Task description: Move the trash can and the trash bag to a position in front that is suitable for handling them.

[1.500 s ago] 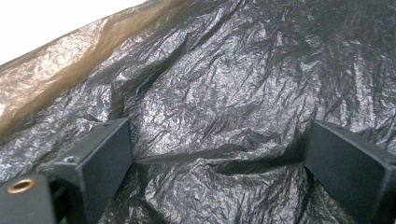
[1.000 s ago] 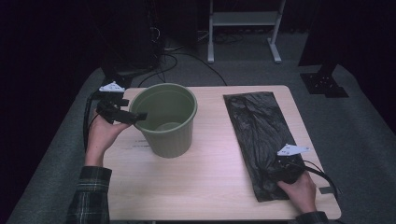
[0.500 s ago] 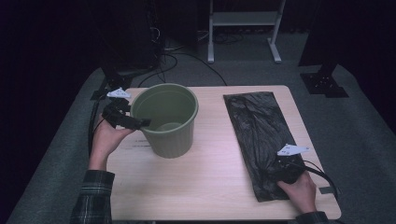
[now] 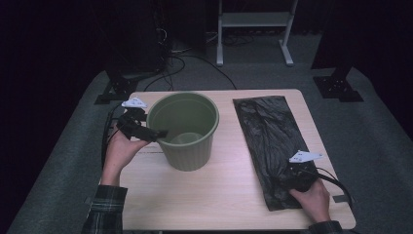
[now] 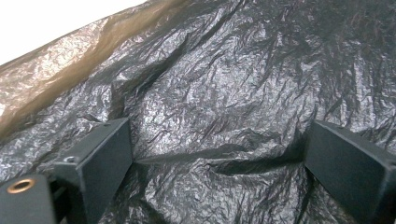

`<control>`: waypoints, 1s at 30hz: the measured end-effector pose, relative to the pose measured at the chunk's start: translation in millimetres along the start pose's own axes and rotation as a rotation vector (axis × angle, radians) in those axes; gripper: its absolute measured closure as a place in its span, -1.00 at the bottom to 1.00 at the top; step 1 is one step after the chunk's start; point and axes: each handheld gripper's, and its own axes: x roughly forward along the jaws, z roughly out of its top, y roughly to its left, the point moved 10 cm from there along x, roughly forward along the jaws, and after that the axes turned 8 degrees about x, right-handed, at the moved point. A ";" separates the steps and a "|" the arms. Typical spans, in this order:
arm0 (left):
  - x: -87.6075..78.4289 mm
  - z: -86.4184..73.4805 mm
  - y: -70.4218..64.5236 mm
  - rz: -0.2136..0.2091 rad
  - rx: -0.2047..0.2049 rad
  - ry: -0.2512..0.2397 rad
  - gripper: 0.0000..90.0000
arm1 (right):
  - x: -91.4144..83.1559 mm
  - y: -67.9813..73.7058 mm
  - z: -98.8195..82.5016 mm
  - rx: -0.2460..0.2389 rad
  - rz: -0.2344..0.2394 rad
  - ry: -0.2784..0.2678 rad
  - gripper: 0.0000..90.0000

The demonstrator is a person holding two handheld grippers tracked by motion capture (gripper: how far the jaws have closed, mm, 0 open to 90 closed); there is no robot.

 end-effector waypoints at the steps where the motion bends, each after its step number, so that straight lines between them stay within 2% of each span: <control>1: 1.1 1.1 -3.4 -0.004 0.006 -0.003 -1.00 | -0.1 0.1 0.0 0.001 0.000 0.000 -0.86; 4: 6.6 5.4 -18.0 -0.032 0.015 -0.017 -1.00 | 0.0 0.1 0.0 0.002 0.000 0.000 -0.86; 7: 8.9 7.1 -23.5 -0.042 0.022 -0.021 -1.00 | 0.0 -0.1 0.1 0.000 -0.001 -0.001 -0.86; 10: 12.9 10.2 -36.4 -0.072 0.027 -0.027 -1.00 | 0.0 0.1 0.0 0.001 0.000 0.000 -0.86; 16: 20.0 16.5 -64.8 -0.128 0.067 -0.030 -1.00 | 0.0 0.0 0.0 0.000 0.000 0.000 -0.86; 23: 22.1 18.8 -83.7 -0.154 0.093 -0.023 -1.00 | 0.0 0.1 0.0 0.001 0.000 0.000 -0.86; 30: 23.3 20.0 -104.5 -0.200 0.124 -0.027 -1.00 | 0.0 0.0 0.0 0.001 -0.001 0.000 -0.86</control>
